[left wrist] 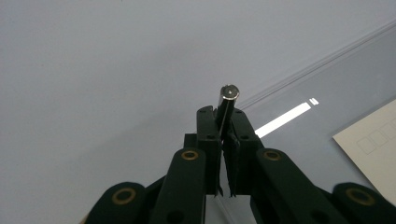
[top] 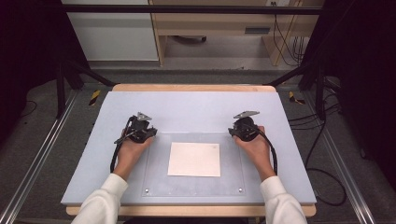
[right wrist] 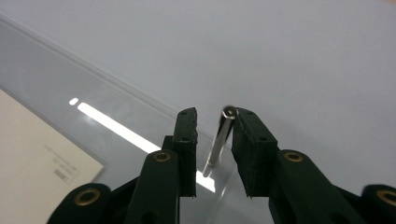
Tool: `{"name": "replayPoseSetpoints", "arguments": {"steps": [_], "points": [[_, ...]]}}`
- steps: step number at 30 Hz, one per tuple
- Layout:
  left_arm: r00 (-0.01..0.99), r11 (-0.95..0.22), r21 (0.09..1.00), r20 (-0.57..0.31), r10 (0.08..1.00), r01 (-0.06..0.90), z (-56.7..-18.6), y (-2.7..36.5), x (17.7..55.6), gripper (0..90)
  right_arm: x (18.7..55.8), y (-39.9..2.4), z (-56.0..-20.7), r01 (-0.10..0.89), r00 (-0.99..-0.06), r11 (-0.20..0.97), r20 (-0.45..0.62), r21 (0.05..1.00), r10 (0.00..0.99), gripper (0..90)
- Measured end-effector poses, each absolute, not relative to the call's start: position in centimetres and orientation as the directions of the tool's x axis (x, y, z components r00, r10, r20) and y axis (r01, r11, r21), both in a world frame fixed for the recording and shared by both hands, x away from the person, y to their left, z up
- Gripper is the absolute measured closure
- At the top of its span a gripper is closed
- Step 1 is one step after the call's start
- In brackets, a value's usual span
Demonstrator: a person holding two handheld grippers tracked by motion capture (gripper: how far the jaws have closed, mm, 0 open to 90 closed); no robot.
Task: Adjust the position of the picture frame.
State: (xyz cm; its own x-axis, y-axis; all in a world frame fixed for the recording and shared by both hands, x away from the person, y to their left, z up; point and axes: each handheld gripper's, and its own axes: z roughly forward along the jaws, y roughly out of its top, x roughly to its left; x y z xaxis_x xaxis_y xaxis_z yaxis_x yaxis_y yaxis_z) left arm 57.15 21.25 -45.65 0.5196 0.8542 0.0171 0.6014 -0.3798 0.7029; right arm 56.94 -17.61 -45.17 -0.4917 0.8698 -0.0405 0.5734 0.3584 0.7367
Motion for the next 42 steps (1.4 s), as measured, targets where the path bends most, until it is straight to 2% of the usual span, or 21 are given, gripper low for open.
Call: {"name": "replayPoseSetpoints", "arguments": {"steps": [8, 10, 13, 18, 26, 32, 42], "points": [[0.506, -0.359, 0.718, 0.011, 0.863, 0.597, -45.8, 21.2, 56.9, 84.6, 56.5, -17.7, -45.5, 0.534, -0.466, 0.337, -0.063, 0.775, 0.883, 75.6], [0.501, -0.352, 0.723, 0.008, 0.865, 0.595, -45.9, 21.2, 56.9, 84.5, 56.4, -17.8, -45.6, 0.531, -0.467, 0.328, -0.054, 0.781, 0.883, 81.2], [0.498, -0.35, 0.731, 0.016, 0.867, 0.586, -46.0, 21.2, 56.7, 84.3, 56.3, -17.9, -45.5, 0.521, -0.473, 0.34, -0.066, 0.783, 0.879, 84.8], [0.492, -0.331, 0.751, 0.011, 0.871, 0.571, -46.0, 21.4, 56.4, 83.6, 56.4, -18.0, -45.6, 0.522, -0.474, 0.33, -0.054, 0.787, 0.879, 85.2], [0.489, -0.286, 0.821, 0.01, 0.872, 0.493, -45.3, 21.7, 55.8, 80.3, 56.4, -18.1, -45.6, 0.521, -0.473, 0.321, -0.045, 0.791, 0.88, 85.4], [0.487, -0.288, 0.829, 0.023, 0.873, 0.479, -45.5, 21.4, 56.0, 83.8, 56.4, -18.1, -45.7, 0.522, -0.471, 0.315, -0.04, 0.792, 0.881, 85.4], [0.481, -0.292, 0.828, 0.031, 0.876, 0.479, -45.6, 21.3, 55.9, 84.5, 56.5, -18.1, -45.5, 0.534, -0.47, 0.314, -0.033, 0.785, 0.882, 85.6]]}}
